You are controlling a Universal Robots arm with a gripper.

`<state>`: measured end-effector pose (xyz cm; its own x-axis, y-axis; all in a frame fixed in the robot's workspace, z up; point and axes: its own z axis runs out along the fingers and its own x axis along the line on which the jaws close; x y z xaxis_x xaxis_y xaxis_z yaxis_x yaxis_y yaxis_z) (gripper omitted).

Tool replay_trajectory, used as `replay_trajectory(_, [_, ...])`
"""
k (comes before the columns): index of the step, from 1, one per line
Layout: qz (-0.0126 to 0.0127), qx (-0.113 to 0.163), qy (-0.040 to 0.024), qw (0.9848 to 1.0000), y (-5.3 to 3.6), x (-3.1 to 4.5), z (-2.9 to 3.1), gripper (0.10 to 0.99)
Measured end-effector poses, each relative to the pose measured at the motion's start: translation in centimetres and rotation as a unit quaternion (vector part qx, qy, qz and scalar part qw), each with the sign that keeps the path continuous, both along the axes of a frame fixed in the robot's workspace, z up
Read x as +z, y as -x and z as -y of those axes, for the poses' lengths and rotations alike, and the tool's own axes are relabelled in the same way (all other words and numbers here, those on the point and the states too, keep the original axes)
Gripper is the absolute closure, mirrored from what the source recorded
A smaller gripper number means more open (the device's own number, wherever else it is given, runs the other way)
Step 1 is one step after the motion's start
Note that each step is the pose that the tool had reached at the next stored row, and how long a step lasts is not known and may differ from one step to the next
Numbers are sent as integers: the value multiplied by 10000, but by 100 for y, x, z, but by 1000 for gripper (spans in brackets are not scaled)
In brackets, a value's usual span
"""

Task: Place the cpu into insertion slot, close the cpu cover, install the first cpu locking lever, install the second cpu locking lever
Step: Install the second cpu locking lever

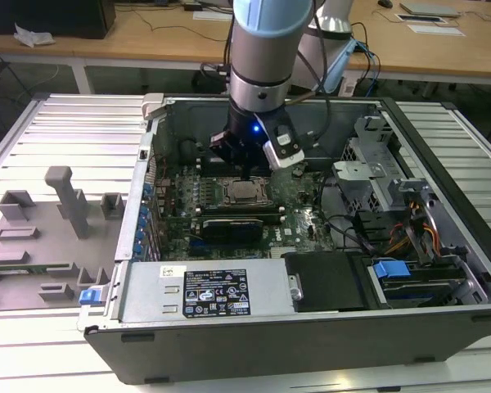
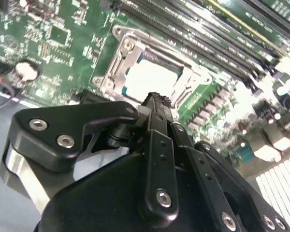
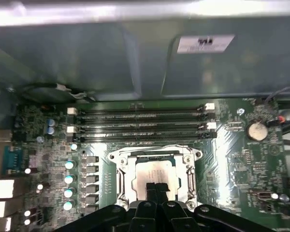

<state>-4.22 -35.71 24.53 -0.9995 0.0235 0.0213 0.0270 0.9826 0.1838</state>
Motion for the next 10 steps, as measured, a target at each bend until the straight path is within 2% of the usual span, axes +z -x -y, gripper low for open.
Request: replay_trajectory(10, [0,-1,7,10000,1,3,0,980])
